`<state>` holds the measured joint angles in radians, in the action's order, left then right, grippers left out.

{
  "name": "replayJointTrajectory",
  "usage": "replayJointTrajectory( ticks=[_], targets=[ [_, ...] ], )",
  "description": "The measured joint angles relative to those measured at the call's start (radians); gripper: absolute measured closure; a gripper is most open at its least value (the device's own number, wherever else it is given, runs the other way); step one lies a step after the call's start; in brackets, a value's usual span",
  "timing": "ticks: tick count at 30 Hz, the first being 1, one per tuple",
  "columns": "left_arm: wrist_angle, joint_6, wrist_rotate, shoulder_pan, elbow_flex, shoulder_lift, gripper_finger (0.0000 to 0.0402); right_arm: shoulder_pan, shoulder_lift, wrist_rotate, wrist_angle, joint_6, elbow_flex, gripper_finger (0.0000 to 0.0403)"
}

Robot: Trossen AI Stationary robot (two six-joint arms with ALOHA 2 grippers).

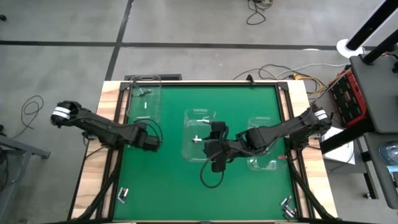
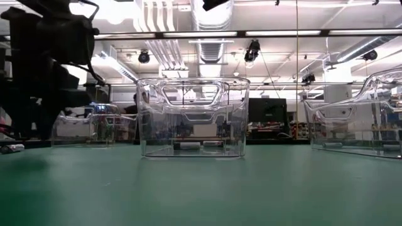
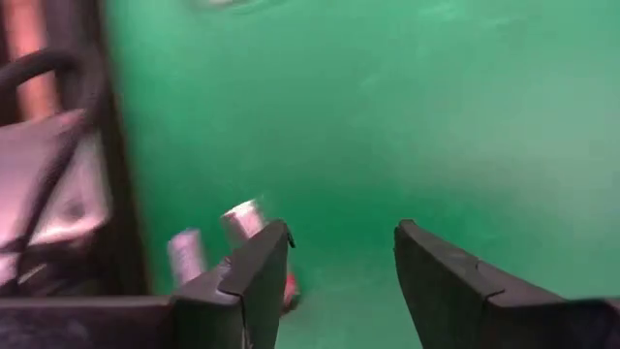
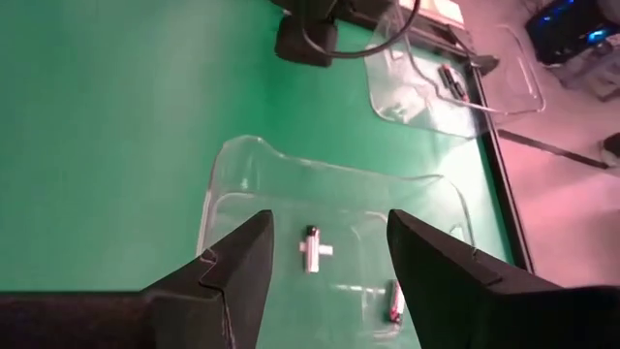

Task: Sort batteries
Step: Put the silver battery into the middle transparent bin

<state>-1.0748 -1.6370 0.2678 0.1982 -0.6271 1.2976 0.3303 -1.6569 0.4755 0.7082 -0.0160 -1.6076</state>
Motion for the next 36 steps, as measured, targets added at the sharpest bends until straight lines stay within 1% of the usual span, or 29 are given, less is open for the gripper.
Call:
replayJointTrajectory(
  ticks=[8,10,12,15,17,22,24,28,30,36],
  targets=[
    [-0.123,-0.144,-0.013,0.010,-0.101,0.121,0.0234,0.047,-0.002,0.011,0.038,0.088,0.041,0.0211],
    [-0.125,-0.184,-0.014,0.026,-0.114,0.162,0.0234,0.070,0.002,0.044,0.063,0.115,0.049,0.0211],
    [-0.120,-0.240,0.007,0.054,-0.128,0.209,0.0235,0.097,0.012,0.099,0.089,0.135,0.059,0.0213],
    [-0.117,-0.353,0.030,0.112,-0.143,0.286,0.0239,0.137,0.032,0.175,0.122,0.173,0.074,0.0213],
    [-0.121,-0.441,0.030,0.154,-0.146,0.331,0.0243,0.164,0.049,0.203,0.147,0.205,0.083,0.0213],
    [-0.209,-0.712,-0.052,0.255,-0.142,0.403,0.0246,0.233,0.099,0.263,0.212,0.299,0.114,0.0213],
    [-0.207,-0.727,-0.070,0.260,-0.134,0.418,0.0247,0.257,0.120,0.284,0.218,0.331,0.134,0.0213],
    [-0.157,-0.729,0.014,0.227,-0.109,0.444,0.0247,0.293,0.162,0.328,0.224,0.379,0.165,0.0213],
    [-0.125,-0.728,0.029,0.209,-0.090,0.454,0.0247,0.307,0.175,0.347,0.226,0.403,0.176,0.0213],
    [-0.066,-0.731,0.062,0.185,-0.028,0.464,0.0247,0.343,0.191,0.348,0.226,0.468,0.195,0.0213]
  ],
)
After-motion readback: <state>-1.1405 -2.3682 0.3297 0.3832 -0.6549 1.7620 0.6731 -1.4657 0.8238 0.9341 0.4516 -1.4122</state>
